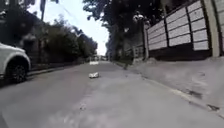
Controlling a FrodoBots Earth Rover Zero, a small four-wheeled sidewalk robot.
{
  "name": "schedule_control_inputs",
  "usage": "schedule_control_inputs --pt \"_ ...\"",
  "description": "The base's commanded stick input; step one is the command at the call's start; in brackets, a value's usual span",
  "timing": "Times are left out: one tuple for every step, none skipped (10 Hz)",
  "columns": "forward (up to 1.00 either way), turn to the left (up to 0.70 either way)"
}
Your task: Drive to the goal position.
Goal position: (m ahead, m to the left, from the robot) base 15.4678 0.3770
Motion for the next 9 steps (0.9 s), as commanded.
schedule_control_inputs --pt "1.0 0.0" --pt "1.0 0.0" --pt "1.0 0.0" --pt "1.0 0.02" --pt "1.0 0.02" --pt "1.0 0.0" --pt "1.0 0.0" --pt "1.0 0.0" --pt "1.0 0.0"
